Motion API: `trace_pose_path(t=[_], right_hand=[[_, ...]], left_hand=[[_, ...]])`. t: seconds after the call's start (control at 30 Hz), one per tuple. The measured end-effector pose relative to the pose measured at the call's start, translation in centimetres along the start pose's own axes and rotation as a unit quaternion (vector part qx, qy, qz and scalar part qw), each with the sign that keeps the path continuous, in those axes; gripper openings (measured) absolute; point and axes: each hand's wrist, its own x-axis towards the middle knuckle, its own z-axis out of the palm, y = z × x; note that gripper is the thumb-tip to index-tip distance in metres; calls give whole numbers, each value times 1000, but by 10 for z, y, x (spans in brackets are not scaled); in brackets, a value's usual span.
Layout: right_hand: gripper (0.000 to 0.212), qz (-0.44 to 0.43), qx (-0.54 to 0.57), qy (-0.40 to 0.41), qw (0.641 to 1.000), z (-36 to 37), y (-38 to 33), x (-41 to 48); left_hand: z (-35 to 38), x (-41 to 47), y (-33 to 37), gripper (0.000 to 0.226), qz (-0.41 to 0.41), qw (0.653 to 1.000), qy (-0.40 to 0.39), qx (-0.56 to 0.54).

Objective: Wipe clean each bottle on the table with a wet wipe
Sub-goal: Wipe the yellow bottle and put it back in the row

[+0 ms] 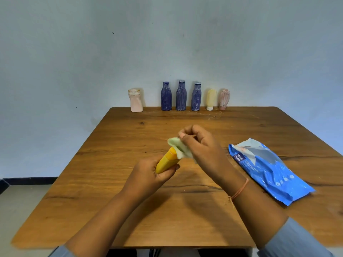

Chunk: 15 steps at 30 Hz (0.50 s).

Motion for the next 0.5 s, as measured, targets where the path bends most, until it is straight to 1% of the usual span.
trace_pose_path(t=[0.13,0.23,0.33,0.4,0.5], right_hand=[[21,-31,-91,-39,995,4,2,-6],[32,-41,-96,-62,993,3,5,-12],[40,-76,-94,-27,992,11,7,-21],[47,-128,-145,-12,981,22,9,-28],[60,-180,-216,-26,959,27,12,-33]], left_hand=[[-2,0,0,32,1,1000,12,-7],[-3,-1,1,15,-2,1000,18,-9],[-3,-1,4,6,-18,999,28,-35],[-2,0,8,14,-17,998,28,-48],[-2,-1,6,33,-8,998,30,-46]])
